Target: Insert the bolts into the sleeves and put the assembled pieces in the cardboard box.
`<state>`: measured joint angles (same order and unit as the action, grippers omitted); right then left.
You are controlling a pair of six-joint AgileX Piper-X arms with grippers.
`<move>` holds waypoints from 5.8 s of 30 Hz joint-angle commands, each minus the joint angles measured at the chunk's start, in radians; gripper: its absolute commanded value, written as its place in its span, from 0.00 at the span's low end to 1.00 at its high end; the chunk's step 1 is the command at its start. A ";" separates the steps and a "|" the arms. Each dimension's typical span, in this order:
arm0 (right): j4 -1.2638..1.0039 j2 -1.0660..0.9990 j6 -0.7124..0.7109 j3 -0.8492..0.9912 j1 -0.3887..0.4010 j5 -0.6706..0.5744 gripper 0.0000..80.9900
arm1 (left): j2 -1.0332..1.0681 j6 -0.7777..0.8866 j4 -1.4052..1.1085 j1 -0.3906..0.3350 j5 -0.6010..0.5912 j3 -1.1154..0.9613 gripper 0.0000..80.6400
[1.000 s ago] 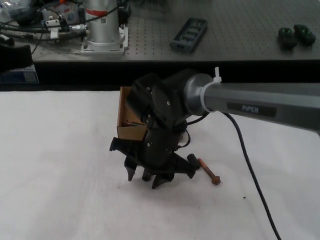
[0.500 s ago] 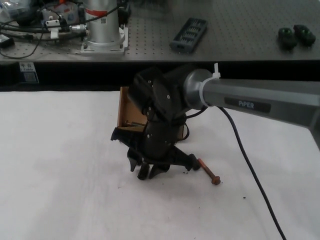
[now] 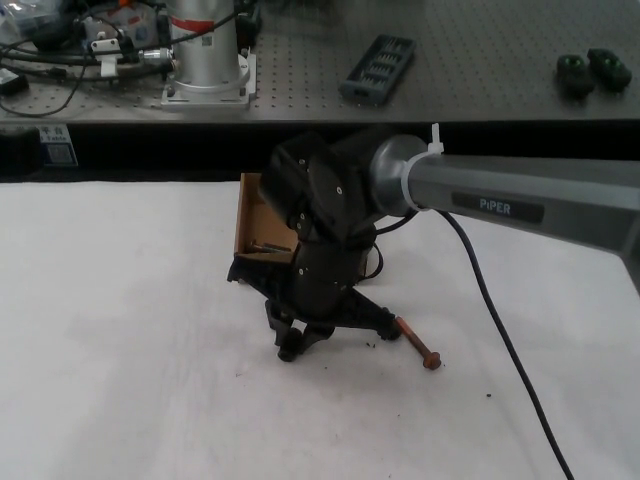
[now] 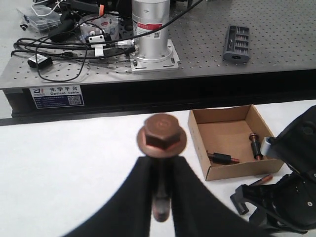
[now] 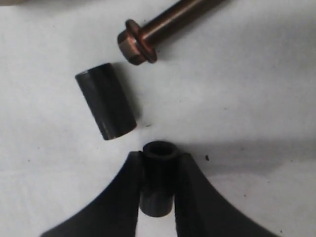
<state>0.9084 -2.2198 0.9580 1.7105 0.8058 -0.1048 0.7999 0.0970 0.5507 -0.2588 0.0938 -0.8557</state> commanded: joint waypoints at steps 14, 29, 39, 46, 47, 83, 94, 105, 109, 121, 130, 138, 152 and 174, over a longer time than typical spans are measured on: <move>0.235 -0.019 -0.296 0.001 -0.005 0.050 0.22 | -0.010 -0.015 -0.014 0.003 0.008 -0.004 0.01; 0.275 -0.033 -0.301 0.001 -0.005 0.073 0.09 | -0.010 -0.015 -0.014 0.003 0.008 -0.004 0.01; 0.264 0.053 -0.748 0.001 -0.011 0.150 0.01 | 0.038 0.129 -0.218 0.003 -0.189 0.100 0.01; 0.131 0.234 -0.926 -0.072 -0.062 0.133 0.01 | 0.139 0.181 -0.518 0.003 -0.318 0.202 0.01; 0.098 0.272 -0.926 -0.116 -0.074 0.094 0.01 | 0.169 0.189 -0.551 0.003 -0.346 0.201 0.01; -1.117 0.750 -0.819 -1.111 -0.148 -0.571 0.01 | 0.782 0.423 -0.968 -0.115 -0.915 0.098 0.01; -1.148 0.750 -0.823 -1.113 -0.148 -0.559 0.01 | 0.782 0.390 -0.946 -0.115 -1.057 0.098 0.01; -1.148 0.750 -0.823 -1.113 -0.148 -0.559 0.01 | 0.752 0.385 -0.906 -0.115 -1.165 0.098 0.01; -1.148 0.750 -0.823 -1.113 -0.148 -0.559 0.01 | 0.752 0.332 -0.840 -0.115 -1.160 0.098 0.01; -1.162 0.750 -0.823 -1.113 -0.144 -0.559 0.01 | 0.752 0.281 -0.769 -0.115 -1.144 0.098 0.01; -1.162 0.750 -0.823 -1.113 -0.139 -0.559 0.01 | 0.752 0.285 -0.769 -0.115 -1.101 0.098 0.01; -1.162 0.750 -0.817 -1.113 -0.140 -0.568 0.01 | 0.709 0.292 -0.769 -0.115 -1.101 0.098 0.01; -1.162 0.750 -0.820 -1.113 -0.093 -0.575 0.01 | 0.697 0.292 -0.769 -0.115 -1.101 0.098 0.01; -1.208 0.750 -0.816 -1.113 -0.093 -0.556 0.01 | 0.698 0.284 -0.721 -0.115 -1.139 0.098 0.01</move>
<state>-0.2734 -1.4786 0.1256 0.5934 0.7117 -0.6905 1.5095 0.3894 -0.1621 -0.3721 -1.0293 -0.7456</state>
